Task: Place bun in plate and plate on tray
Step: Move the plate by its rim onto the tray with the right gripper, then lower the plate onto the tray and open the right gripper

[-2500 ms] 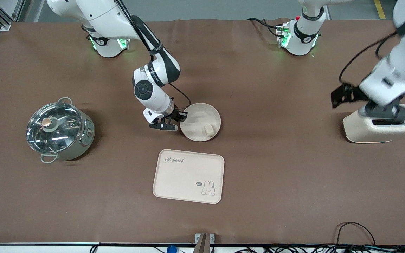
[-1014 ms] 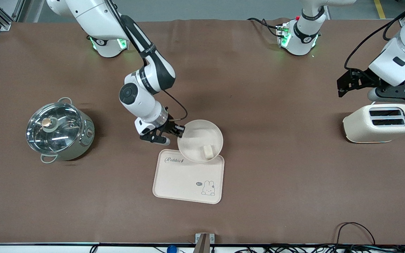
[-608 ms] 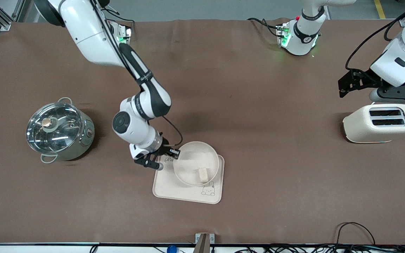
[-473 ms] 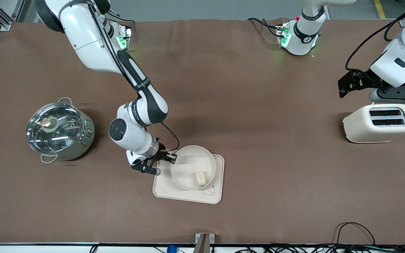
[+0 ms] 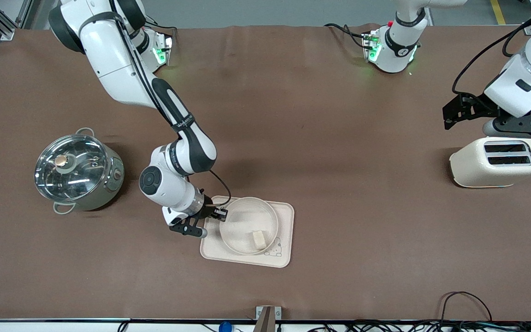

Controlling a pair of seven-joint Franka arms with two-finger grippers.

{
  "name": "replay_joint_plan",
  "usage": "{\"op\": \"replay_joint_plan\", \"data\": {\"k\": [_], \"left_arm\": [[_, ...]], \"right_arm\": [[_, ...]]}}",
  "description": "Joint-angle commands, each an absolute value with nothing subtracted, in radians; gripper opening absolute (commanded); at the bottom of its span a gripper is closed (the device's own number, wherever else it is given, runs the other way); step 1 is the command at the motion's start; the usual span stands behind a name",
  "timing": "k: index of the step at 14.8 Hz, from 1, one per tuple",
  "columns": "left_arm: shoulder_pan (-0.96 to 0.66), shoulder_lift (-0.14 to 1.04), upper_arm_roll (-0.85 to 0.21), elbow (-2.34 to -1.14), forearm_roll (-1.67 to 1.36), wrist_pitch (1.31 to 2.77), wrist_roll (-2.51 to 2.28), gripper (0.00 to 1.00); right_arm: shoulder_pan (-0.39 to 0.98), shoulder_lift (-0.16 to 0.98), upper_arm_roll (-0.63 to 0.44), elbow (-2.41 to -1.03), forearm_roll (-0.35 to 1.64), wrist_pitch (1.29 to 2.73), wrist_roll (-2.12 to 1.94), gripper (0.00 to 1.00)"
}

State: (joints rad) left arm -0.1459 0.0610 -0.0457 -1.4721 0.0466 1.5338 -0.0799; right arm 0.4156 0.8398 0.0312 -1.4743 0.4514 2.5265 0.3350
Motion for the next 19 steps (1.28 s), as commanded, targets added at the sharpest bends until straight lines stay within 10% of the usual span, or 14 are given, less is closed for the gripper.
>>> {"op": "replay_joint_plan", "data": {"k": [1, 3, 9, 19], "left_arm": [[-0.147, 0.052, -0.038, -1.474, 0.035, 1.537, -0.074, 1.0], [-0.147, 0.049, -0.038, -1.476, 0.037, 1.534, -0.075, 1.0], [-0.149, 0.049, -0.04, -1.474, 0.038, 1.534, -0.081, 1.0], [-0.149, 0.049, -0.04, -1.474, 0.037, 1.532, -0.08, 1.0]], "right_arm": [[0.413, 0.841, 0.04, -1.456, 0.476, 2.514, 0.314, 0.04], [0.408, 0.836, 0.041, -1.456, 0.472, 2.511, 0.313, 0.18], [0.402, 0.804, 0.04, -1.471, 0.472, 2.447, 0.319, 1.0], [0.307, 0.568, -0.041, -1.463, 0.312, 1.893, 0.231, 1.0]]}}
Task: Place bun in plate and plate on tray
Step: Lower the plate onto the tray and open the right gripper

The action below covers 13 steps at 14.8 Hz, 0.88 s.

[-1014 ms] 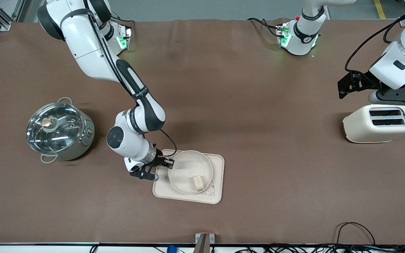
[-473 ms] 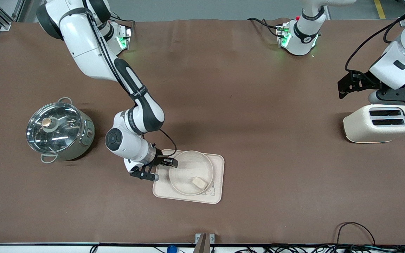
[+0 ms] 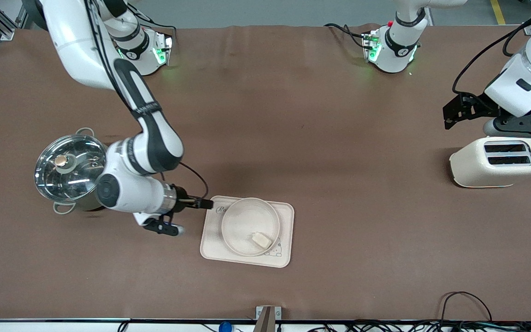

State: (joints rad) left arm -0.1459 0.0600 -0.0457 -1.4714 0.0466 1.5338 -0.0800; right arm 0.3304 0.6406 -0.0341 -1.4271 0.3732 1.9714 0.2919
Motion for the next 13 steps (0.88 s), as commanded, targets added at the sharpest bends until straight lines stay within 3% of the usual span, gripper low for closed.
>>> {"op": "replay_joint_plan", "data": {"k": [1, 7, 13], "left_arm": [[-0.149, 0.049, -0.04, -1.474, 0.035, 1.532, -0.077, 1.0], [-0.146, 0.049, -0.038, -1.474, 0.032, 1.532, -0.063, 1.0], [-0.147, 0.049, -0.038, -1.474, 0.037, 1.532, -0.063, 1.0]], "right_arm": [[0.276, 0.534, -0.041, -1.465, 0.302, 1.843, 0.206, 1.0], [0.164, 0.183, -0.041, -1.561, 0.134, 1.511, 0.189, 1.0], [0.081, -0.067, -0.038, -1.603, 0.016, 1.402, 0.128, 1.0]]}}
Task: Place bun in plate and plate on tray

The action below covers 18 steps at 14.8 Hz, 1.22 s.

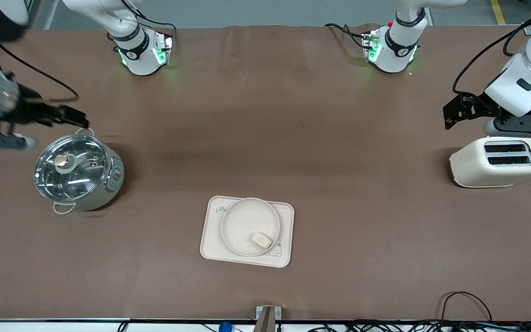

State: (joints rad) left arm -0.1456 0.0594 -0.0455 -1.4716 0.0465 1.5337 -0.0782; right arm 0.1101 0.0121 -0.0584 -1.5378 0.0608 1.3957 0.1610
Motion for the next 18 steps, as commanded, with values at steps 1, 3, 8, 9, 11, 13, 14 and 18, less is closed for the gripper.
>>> {"op": "replay_joint_plan", "data": {"k": [1, 3, 8, 9, 11, 13, 14, 18], "left_arm": [[-0.147, 0.049, -0.038, -1.474, 0.037, 1.532, -0.063, 1.0], [-0.147, 0.049, -0.038, -1.474, 0.038, 1.531, -0.061, 1.0], [-0.146, 0.049, -0.038, -1.474, 0.038, 1.532, -0.061, 1.0], [-0.147, 0.049, -0.038, -1.474, 0.038, 1.531, -0.063, 1.0], [-0.146, 0.049, -0.038, -1.474, 0.037, 1.531, -0.063, 1.0], [-0.146, 0.049, -0.038, -1.474, 0.037, 1.531, -0.063, 1.0], [-0.146, 0.049, -0.038, -1.474, 0.037, 1.531, -0.061, 1.0], [-0.146, 0.049, -0.037, -1.473, 0.037, 1.532, -0.07, 1.0]], "right_arm": [[0.08, -0.09, -0.04, -1.603, -0.014, 1.391, 0.112, 1.0], [0.066, -0.116, -0.044, -1.603, -0.035, 1.39, 0.088, 1.0], [0.048, -0.11, -0.052, -1.578, -0.051, 1.42, 0.046, 1.0], [0.051, -0.11, -0.052, -1.575, -0.051, 1.431, 0.046, 1.0], [0.061, -0.107, -0.051, -1.572, -0.049, 1.439, 0.046, 1.0], [0.061, -0.107, -0.051, -1.572, -0.046, 1.436, 0.046, 1.0], [0.058, -0.107, -0.052, -1.572, -0.045, 1.434, 0.045, 1.0], [0.041, -0.107, -0.057, -1.574, -0.043, 1.436, 0.038, 1.0]]}}
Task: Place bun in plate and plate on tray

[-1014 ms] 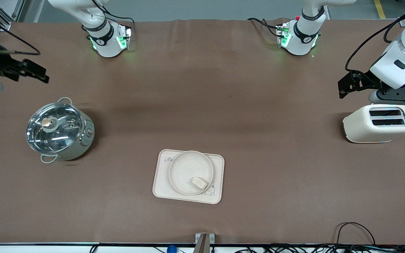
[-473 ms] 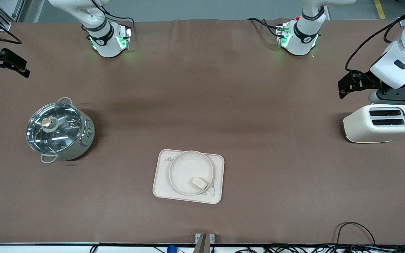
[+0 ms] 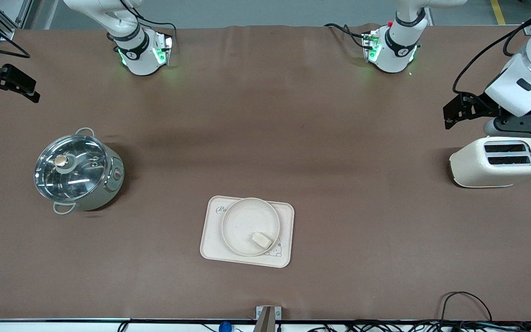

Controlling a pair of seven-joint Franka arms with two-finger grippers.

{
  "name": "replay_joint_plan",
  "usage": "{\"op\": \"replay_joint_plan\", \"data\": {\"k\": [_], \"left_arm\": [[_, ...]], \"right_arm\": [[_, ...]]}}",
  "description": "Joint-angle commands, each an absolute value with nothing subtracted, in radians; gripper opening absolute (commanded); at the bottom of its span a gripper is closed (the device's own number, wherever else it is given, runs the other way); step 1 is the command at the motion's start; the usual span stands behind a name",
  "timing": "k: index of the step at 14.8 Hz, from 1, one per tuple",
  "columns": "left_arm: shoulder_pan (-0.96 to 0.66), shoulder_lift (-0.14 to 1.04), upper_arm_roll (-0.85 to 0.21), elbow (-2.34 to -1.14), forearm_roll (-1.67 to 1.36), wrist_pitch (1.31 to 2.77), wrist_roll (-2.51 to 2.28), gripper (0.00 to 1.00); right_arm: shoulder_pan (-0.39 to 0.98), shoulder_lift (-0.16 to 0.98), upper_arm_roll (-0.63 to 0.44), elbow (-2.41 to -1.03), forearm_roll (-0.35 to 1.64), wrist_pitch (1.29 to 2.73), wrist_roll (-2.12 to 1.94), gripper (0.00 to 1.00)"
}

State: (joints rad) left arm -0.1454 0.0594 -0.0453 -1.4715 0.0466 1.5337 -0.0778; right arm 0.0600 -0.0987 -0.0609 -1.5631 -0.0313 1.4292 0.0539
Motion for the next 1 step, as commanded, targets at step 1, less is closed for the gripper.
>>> {"op": "replay_joint_plan", "data": {"k": [1], "left_arm": [[-0.146, 0.052, -0.037, -1.468, 0.037, 1.532, -0.074, 1.0]], "right_arm": [[0.037, -0.107, -0.057, -1.574, -0.041, 1.439, 0.038, 1.0]]}}
